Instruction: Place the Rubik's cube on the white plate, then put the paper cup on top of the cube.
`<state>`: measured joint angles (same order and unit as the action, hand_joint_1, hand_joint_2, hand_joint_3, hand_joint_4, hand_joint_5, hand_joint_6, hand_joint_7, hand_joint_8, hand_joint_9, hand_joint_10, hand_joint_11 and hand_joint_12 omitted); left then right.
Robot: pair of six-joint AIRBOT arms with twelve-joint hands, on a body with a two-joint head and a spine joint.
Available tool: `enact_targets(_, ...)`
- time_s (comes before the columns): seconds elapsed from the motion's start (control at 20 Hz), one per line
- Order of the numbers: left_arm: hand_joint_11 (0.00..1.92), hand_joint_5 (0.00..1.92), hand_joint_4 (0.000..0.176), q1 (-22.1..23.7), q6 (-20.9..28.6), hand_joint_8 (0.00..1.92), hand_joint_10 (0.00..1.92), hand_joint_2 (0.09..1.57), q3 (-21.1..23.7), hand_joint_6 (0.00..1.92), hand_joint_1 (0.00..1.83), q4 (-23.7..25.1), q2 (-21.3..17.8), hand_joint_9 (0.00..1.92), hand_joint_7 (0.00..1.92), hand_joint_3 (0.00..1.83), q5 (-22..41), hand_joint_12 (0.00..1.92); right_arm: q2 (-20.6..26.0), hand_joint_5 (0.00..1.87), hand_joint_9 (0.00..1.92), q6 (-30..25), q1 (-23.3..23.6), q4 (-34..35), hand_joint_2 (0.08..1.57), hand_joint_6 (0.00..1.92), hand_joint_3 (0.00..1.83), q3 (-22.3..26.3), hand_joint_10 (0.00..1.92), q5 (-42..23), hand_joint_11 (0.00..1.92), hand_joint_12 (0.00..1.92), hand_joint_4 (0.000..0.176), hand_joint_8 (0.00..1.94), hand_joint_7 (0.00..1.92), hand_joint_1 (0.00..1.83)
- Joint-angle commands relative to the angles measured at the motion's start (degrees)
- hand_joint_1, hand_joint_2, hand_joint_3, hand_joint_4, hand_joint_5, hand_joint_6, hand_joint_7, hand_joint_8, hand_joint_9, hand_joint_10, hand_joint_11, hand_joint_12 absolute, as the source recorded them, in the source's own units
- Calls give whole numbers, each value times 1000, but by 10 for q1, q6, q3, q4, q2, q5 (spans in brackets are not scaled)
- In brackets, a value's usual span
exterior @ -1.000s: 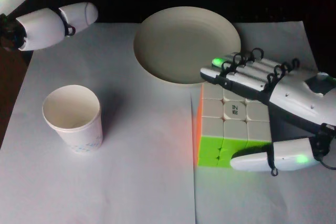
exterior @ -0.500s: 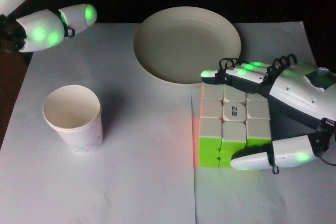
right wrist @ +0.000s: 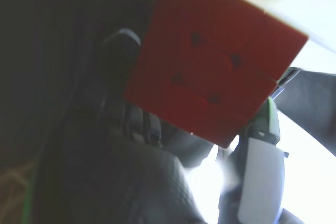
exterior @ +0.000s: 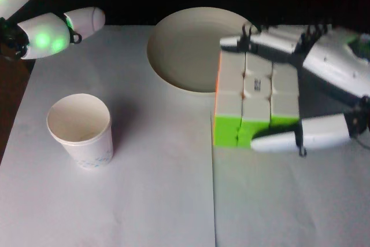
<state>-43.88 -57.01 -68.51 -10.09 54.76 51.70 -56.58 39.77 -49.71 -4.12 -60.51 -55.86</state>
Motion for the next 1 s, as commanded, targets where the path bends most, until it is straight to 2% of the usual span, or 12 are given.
enact_targets(0.0, 0, 68, 77, 3, 2, 0, 0, 1331, 0, 1, 249, -2, 0, 0, 0, 0, 72, 295, -1, 492, 596, -5, 14, 13, 1366, 1572, 1, -6, 1921, -86, 745, 1921, 0, 1774, 621, 1086)
enact_targets(0.1, 0, 64, 102, 4, 2, 0, 0, 1334, 0, 2, 263, -2, 2, 0, 0, 1, 71, 352, -15, 443, 565, -3, 43, 14, 1387, 1695, 2, -29, 1921, -79, 782, 1921, 0, 1734, 593, 1050)
enact_targets(0.2, 0, 53, 81, 4, 2, 0, 0, 1343, -1, 1, 266, -2, 2, 0, 0, 0, 72, 166, -37, 473, 573, 1, 84, 15, 1365, 1577, 0, -59, 1921, -47, 757, 1921, 0, 1744, 648, 1101)
enact_targets(0.3, 0, 52, 97, 4, 2, 0, 0, 1340, -1, 0, 238, -2, 2, 0, 0, 0, 72, 230, -59, 483, 635, 3, 113, 16, 1366, 1567, 0, -87, 1921, -22, 831, 1921, 0, 1775, 628, 1095)
enact_targets(0.4, 0, 55, 100, 4, 2, 0, 0, 1335, -1, 1, 251, -2, 3, 0, 0, 0, 74, 233, -91, 542, 492, 3, 148, 18, 1349, 1608, 0, -125, 1862, 18, 562, 1921, 16, 1657, 608, 1071)
enact_targets(0.55, 0, 61, 76, 3, 2, 0, 0, 1339, -2, 0, 278, -2, 5, 0, 0, 1, 77, 289, -136, 509, 435, 3, 173, 31, 1361, 1635, 1, -179, 1892, 74, 544, 1921, 8, 1689, 601, 1061)
enact_targets(0.6, 0, 34, 92, 3, 2, 0, 0, 1350, -2, 2, 211, -2, 6, 0, 0, 5, 77, 283, -152, 457, 676, 3, 173, 40, 1360, 1601, 0, -199, 1903, 92, 819, 1921, 0, 1694, 664, 1095)
enact_targets(0.65, 0, 34, 101, 4, 2, 0, 0, 1326, -3, 1, 273, -2, 7, 0, 0, 0, 78, 160, -170, 468, 551, 3, 174, 51, 1368, 1617, 2, -221, 1839, 108, 692, 1921, 0, 1709, 620, 1068)
enact_targets(0.75, 0, 2, 73, 4, 2, 0, 0, 1351, -2, 0, 233, -2, 7, 0, 0, 4, 80, 331, -187, 431, 518, 3, 173, 64, 1396, 1757, 0, -242, 1614, 130, 598, 1910, 12, 1660, 565, 1025)
enact_targets(0.8, 0, 1, 68, 3, 2, 0, 0, 1357, -2, 0, 254, -2, 8, 0, 0, 1, 82, 172, -193, 189, 362, 3, 173, 76, 1245, 1218, 0, -255, 1555, 144, 366, 1906, 0, 1133, 312, 1043)
enact_targets(0.9, 0, 2, 84, 3, 2, 0, 0, 1362, -3, 1, 300, -2, 9, 0, 0, 1, 84, 155, -198, 151, 286, 3, 173, 82, 1234, 939, 0, -264, 1414, 159, 225, 1813, 0, 833, 290, 978)
enact_targets(0.95, 0, 2, 86, 3, 2, 0, 0, 1365, -3, 1, 300, -2, 9, 0, 0, 1, 84, 157, -201, 120, 144, 3, 173, 84, 1266, 557, 3, -266, 1030, 163, 17, 1601, 38, 385, 264, 787)
